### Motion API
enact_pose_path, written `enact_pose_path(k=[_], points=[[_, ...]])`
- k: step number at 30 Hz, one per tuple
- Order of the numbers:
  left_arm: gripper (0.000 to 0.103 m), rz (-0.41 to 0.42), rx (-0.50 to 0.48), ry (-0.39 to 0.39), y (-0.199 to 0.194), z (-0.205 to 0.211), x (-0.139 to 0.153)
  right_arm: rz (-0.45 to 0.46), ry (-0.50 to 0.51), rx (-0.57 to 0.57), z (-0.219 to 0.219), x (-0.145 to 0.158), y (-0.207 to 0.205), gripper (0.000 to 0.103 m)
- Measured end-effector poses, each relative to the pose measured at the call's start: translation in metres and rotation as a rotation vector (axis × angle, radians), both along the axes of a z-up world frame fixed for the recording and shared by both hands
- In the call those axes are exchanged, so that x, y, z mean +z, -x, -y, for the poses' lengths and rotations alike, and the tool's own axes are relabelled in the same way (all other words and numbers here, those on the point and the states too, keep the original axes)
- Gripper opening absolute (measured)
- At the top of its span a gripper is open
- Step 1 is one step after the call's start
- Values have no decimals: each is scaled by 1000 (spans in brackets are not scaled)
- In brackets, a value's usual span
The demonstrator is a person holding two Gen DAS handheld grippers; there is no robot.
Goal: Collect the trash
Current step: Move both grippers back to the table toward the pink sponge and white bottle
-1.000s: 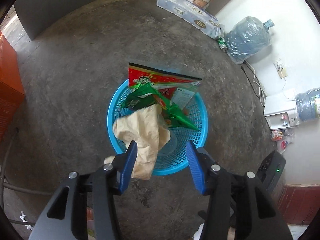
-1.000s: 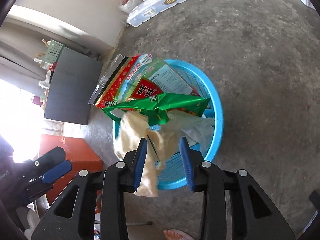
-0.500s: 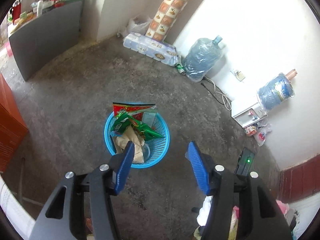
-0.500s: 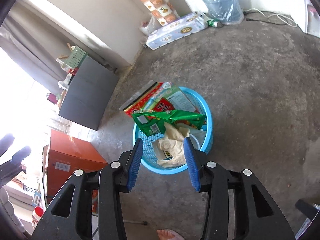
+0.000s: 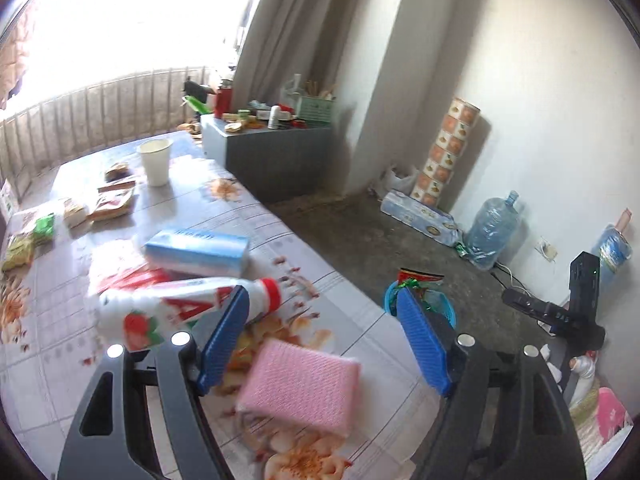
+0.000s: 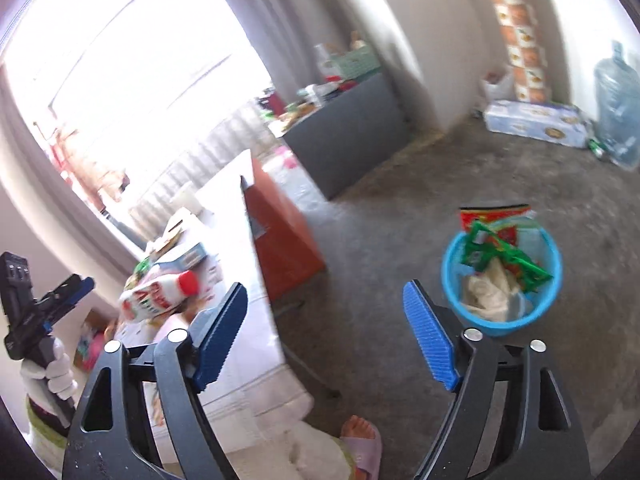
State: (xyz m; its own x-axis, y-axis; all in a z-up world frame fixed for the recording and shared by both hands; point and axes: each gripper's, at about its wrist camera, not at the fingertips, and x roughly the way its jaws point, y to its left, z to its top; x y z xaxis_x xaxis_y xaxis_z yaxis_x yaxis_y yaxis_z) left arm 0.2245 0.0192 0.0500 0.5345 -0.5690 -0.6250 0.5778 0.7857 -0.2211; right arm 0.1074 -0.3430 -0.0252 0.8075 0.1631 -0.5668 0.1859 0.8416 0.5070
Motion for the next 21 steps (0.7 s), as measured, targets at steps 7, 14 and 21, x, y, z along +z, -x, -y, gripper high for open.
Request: enact_pose_path(k=[7,14,21], points=[[74,-94,194,62,20,-83,-43,-7,74,451,-121,13,-69,94],[74,-145,280,75,23,-124,-68,-108,323,703,-218,-6,-110,94],[74,-135,319,84,22,-150,-72,-234,425,776,-243,-35,-137,94]])
